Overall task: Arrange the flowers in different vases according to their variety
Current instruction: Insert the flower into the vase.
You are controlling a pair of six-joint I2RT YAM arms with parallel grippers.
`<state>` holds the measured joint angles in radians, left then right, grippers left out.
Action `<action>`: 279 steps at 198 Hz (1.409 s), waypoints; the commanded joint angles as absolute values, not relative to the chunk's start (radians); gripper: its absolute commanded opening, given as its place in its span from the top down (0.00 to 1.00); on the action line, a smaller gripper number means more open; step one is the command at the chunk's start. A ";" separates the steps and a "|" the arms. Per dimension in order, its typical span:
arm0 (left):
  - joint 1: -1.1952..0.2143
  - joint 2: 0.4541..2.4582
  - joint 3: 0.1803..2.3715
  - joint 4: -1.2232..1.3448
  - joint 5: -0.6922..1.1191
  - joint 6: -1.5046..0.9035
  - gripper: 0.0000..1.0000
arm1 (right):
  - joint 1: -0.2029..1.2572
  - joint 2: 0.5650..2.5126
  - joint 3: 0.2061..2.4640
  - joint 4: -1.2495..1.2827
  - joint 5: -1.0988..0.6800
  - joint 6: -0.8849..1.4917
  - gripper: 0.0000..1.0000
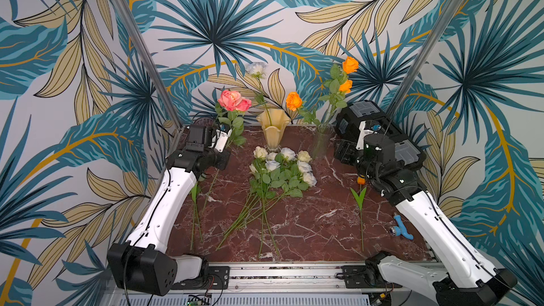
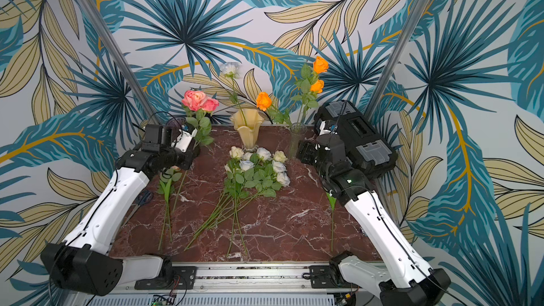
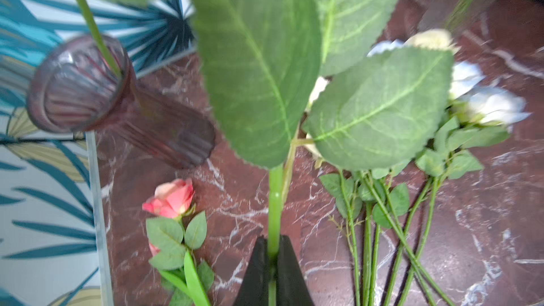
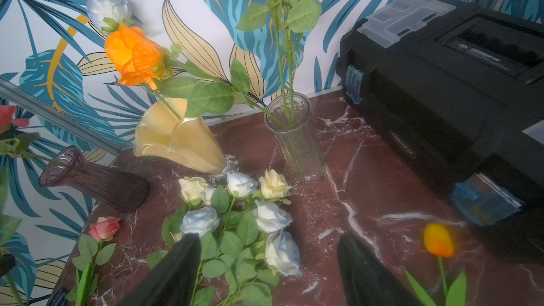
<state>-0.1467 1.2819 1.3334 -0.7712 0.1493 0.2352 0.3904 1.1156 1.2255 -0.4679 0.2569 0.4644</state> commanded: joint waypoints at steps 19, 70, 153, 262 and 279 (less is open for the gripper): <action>-0.170 1.244 1.489 -0.673 0.342 0.297 1.00 | 0.387 1.136 1.250 -0.439 0.253 0.478 0.22; -0.176 1.276 1.666 -0.591 0.399 0.275 1.00 | 0.387 1.144 1.257 -0.434 0.253 0.482 0.22; -0.175 1.280 1.868 -0.569 0.266 0.334 1.00 | 0.387 1.140 1.255 -0.437 0.268 0.480 0.22; 0.039 1.250 1.646 -0.206 0.259 0.234 1.00 | 0.387 1.167 1.281 -0.433 0.258 0.472 0.22; 0.067 1.282 1.605 -0.130 0.277 0.190 1.00 | 0.386 1.164 1.283 -0.432 0.263 0.469 0.22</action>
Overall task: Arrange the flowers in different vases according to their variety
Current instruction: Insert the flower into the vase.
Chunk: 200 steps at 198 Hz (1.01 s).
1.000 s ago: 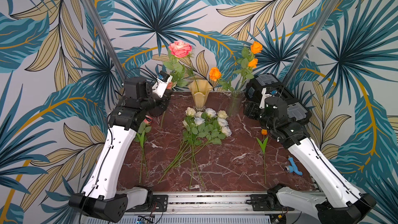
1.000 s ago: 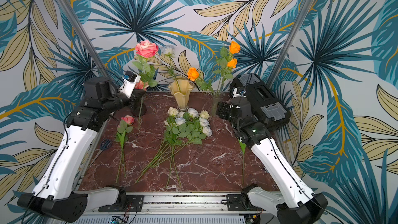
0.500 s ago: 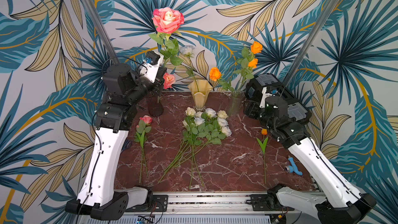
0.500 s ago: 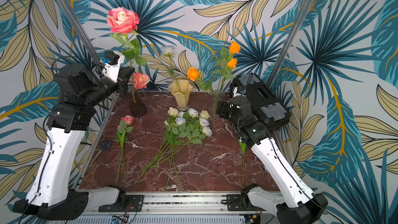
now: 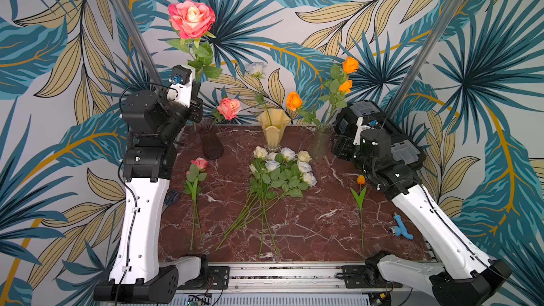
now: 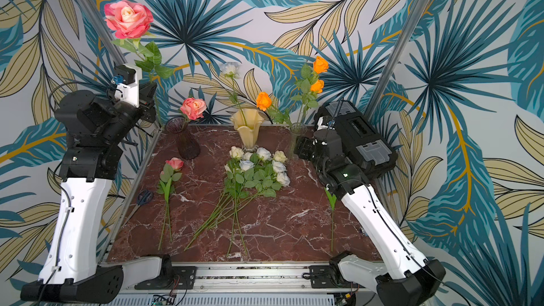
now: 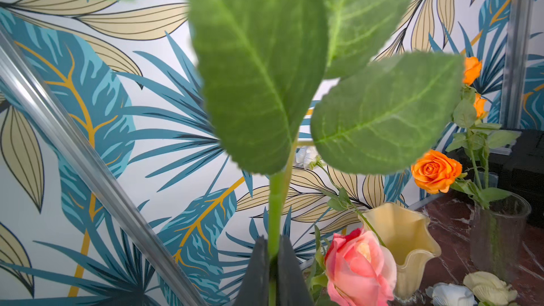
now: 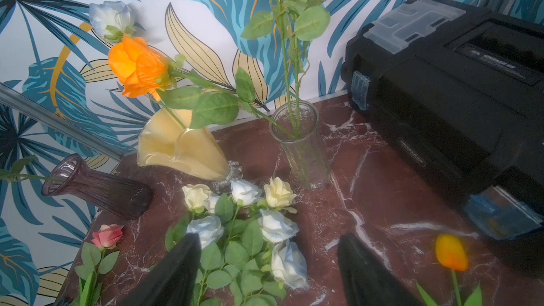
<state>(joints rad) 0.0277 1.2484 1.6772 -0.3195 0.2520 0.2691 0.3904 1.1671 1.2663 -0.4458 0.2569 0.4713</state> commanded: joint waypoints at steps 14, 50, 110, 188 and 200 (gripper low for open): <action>0.096 1.313 1.577 -0.078 0.298 0.149 1.00 | 0.386 1.156 1.283 -0.435 0.268 0.466 0.22; 0.135 1.376 1.525 0.034 0.309 0.114 1.00 | 0.387 1.130 1.282 -0.456 0.292 0.455 0.22; 0.135 1.472 1.524 0.114 0.330 0.080 1.00 | 0.386 1.109 1.294 -0.495 0.318 0.451 0.22; 0.136 1.506 1.450 0.147 0.324 0.061 1.00 | 0.386 1.133 1.327 -0.508 0.325 0.455 0.22; 0.135 1.491 1.407 0.151 0.307 0.055 0.92 | 0.387 1.135 1.328 -0.507 0.321 0.459 0.22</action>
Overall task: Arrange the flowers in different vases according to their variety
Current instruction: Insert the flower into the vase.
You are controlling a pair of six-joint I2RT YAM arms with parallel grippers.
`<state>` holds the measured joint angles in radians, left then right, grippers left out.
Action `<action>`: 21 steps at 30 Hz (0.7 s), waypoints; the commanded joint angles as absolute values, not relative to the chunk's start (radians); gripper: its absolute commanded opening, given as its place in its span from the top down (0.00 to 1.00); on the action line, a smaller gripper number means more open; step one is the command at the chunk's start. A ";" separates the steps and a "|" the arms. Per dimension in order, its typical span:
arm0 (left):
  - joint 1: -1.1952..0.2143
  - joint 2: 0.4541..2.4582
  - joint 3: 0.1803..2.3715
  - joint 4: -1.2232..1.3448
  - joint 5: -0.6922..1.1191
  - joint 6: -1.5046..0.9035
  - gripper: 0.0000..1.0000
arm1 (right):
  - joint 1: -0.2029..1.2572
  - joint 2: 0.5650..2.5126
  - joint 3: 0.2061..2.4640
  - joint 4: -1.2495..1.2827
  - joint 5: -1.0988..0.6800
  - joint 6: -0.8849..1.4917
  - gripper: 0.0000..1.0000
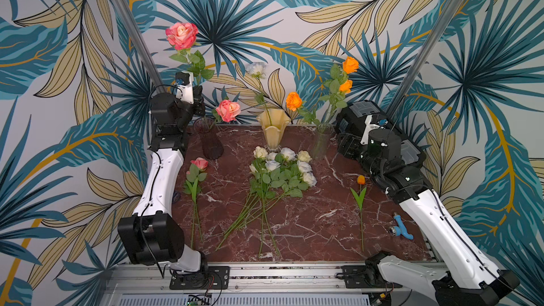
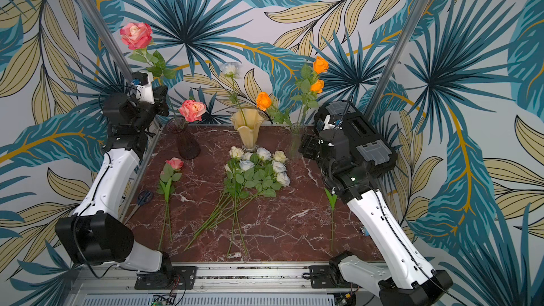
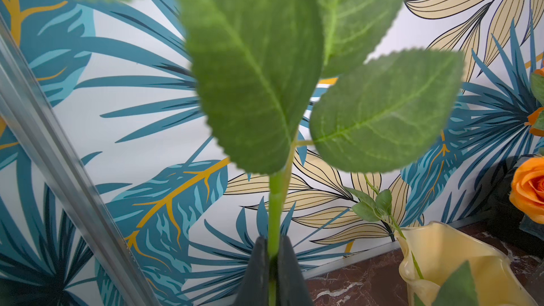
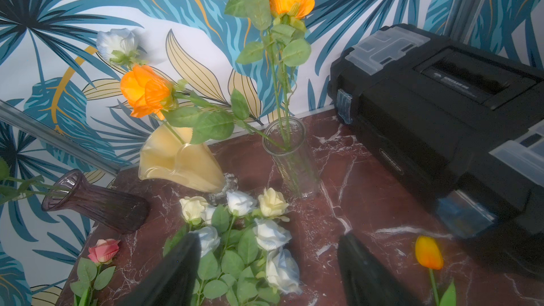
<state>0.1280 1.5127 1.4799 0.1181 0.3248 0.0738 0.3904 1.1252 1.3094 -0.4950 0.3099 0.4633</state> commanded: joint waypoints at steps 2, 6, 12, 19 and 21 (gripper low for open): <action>0.136 1.481 1.378 0.156 0.294 0.050 0.85 | 0.387 1.137 1.328 -0.506 0.319 0.460 0.22; 0.135 1.440 1.261 0.194 0.293 0.049 0.84 | 0.387 1.143 1.330 -0.505 0.313 0.460 0.22; 0.136 1.382 1.194 0.159 0.293 0.049 0.84 | 0.387 1.158 1.340 -0.505 0.291 0.459 0.22; 0.135 1.287 1.169 0.066 0.293 0.049 0.84 | 0.387 1.181 1.348 -0.506 0.253 0.465 0.19; 0.136 1.248 1.162 0.017 0.293 0.049 0.84 | 0.386 1.187 1.348 -0.505 0.244 0.465 0.18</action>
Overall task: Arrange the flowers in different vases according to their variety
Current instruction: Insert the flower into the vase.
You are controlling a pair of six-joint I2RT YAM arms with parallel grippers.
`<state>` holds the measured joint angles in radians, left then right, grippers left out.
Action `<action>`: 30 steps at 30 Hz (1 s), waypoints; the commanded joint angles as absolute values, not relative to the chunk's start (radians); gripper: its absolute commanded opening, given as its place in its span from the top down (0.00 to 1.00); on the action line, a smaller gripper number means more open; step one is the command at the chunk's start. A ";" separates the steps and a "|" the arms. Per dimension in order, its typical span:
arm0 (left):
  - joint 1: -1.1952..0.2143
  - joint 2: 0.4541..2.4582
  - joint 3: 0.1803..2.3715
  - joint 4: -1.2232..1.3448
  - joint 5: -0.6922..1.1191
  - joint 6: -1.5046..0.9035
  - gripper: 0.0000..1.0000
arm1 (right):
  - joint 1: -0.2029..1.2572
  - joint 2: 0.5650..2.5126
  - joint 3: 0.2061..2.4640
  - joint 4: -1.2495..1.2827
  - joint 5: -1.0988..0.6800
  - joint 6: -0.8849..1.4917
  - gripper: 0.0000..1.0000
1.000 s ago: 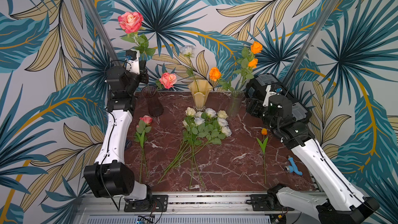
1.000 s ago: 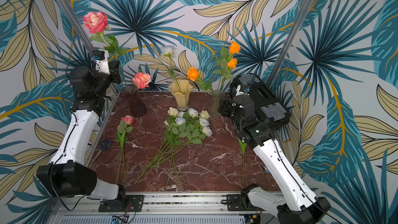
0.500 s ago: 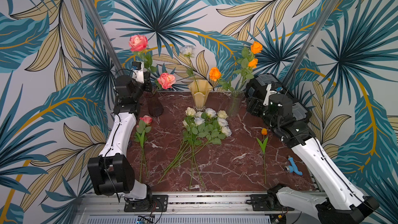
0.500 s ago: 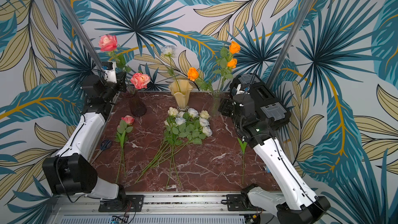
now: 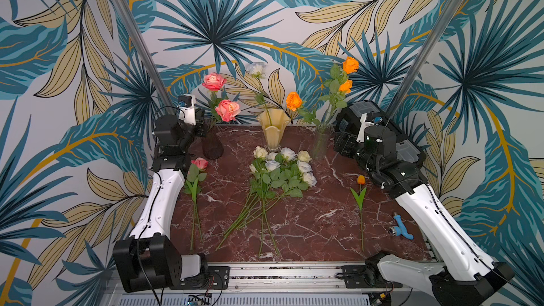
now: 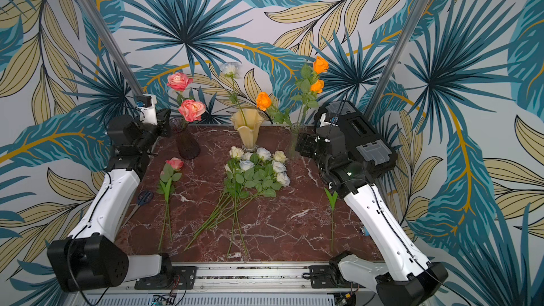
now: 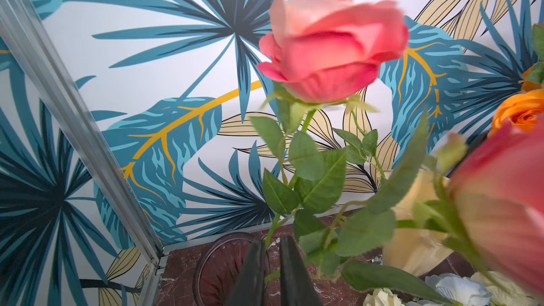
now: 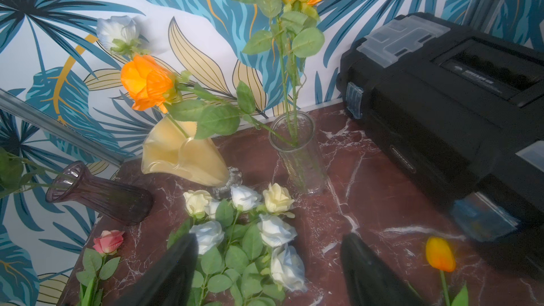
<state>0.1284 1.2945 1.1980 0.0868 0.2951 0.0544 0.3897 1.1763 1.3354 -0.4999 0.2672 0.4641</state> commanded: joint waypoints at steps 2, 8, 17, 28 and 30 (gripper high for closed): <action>0.131 1.204 1.151 -0.036 0.293 0.049 0.84 | 0.386 1.190 1.345 -0.513 0.239 0.462 0.14; 0.092 1.051 1.072 -0.160 0.293 0.049 0.84 | 0.385 1.189 1.313 -0.553 0.233 0.466 0.01; 0.003 0.922 0.999 -0.358 0.212 0.042 0.01 | 0.283 1.160 1.194 -0.751 0.175 0.590 0.00; -0.074 0.961 0.957 -0.374 0.352 0.002 0.00 | 0.250 1.136 1.084 -1.103 0.301 0.782 0.00; -0.087 0.975 0.954 -0.363 0.360 0.002 0.00 | 0.249 1.119 1.040 -1.135 0.315 0.847 0.01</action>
<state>-0.0708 0.9638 0.9859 -0.3653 0.3359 0.0093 0.2527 1.1484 1.0943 -0.9958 0.2573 0.7322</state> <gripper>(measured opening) 0.999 0.994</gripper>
